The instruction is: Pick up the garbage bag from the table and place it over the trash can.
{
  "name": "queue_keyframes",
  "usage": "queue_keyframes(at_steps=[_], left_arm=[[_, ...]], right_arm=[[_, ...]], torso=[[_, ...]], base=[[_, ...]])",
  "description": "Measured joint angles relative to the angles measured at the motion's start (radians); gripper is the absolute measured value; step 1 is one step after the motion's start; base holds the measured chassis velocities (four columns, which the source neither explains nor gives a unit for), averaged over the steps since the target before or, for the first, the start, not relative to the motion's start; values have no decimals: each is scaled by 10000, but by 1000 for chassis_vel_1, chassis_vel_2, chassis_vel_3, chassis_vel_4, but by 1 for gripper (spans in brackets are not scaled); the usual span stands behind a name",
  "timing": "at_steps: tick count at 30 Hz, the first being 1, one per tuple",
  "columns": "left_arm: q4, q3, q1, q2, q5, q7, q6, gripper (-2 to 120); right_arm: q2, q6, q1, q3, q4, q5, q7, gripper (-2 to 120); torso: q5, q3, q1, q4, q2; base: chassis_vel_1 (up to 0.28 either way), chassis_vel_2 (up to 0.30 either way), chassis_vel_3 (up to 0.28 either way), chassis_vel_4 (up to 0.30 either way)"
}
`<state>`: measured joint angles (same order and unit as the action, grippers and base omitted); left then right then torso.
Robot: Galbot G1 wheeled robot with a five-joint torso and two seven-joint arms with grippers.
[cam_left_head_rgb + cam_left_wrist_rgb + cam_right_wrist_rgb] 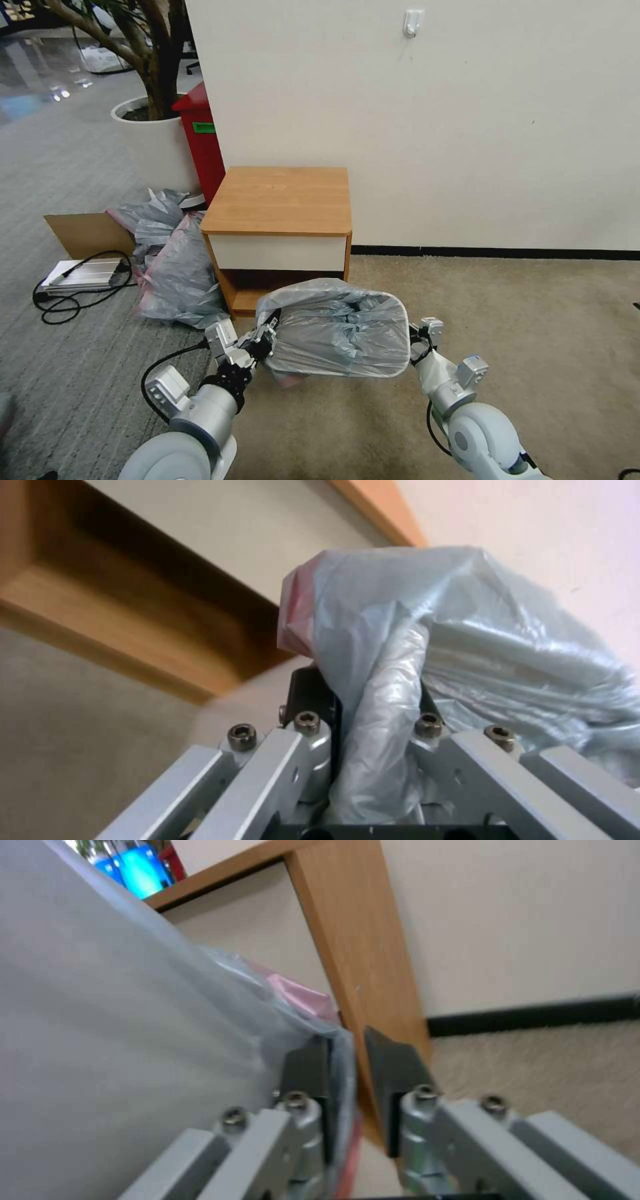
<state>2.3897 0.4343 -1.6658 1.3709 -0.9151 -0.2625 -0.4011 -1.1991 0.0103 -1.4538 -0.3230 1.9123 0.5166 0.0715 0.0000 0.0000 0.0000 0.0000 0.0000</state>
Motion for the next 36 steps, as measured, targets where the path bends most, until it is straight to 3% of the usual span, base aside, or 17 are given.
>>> queue_keyframes(at_steps=[6,10,14,16,20,24,27,28,30,34,36], left_arm=[[-243,317,189,-135,528,-580,-145,4],[-293,381,232,-171,679,-759,-175,4],[-411,418,276,-188,855,-1077,-299,4],[-444,417,277,-188,915,-1116,-325,4],[-674,291,266,-293,1783,-1189,-462,4],[-750,179,245,-420,2436,-1086,-499,4],[-822,-79,182,-678,4238,-580,-517,4],[-822,-79,182,-678,4238,-580,-517,4],[-828,-253,157,-836,5465,-301,-457,4],[-827,-403,117,-908,6339,-100,-294,4],[-827,-577,44,-830,6934,-6,-161,4]], right_arm=[[-77,206,-697,-427,905,-1560,-129,42],[-47,203,-853,-550,1051,-1799,-121,52],[-117,475,-1155,-950,1445,-2125,-7,74],[-145,544,-1204,-1051,1563,-2128,12,76],[-180,1190,-1391,-1487,2734,-2051,71,96],[65,1431,-1401,-1325,3402,-2258,87,99],[923,1227,-1103,-553,4380,-3714,414,91],[923,1227,-1103,-553,4380,-3714,414,91],[1786,597,-550,-93,4708,-4657,963,78],[2660,-171,260,327,4806,-5185,1225,68],[3464,-1128,1094,901,4769,-5184,1247,57]], torso=[[-2,0,0,-1,0],[-1,0,0,0,0],[0,0,0,0,0],[0,0,0,-1,0],[-2,0,0,0,0],[-1,-1,0,-1,0],[-1,0,0,0,0],[-1,0,0,0,0],[-1,0,0,0,0],[2,0,0,-1,0],[0,0,0,2,0]], base=[[0,0,0,0],[0,0,0,0],[0,0,0,0],[0,0,0,0],[0,0,0,0],[0,0,0,0],[0,0,0,0],[0,0,0,0],[0,0,0,0],[0,0,0,0],[0,0,0,0]])
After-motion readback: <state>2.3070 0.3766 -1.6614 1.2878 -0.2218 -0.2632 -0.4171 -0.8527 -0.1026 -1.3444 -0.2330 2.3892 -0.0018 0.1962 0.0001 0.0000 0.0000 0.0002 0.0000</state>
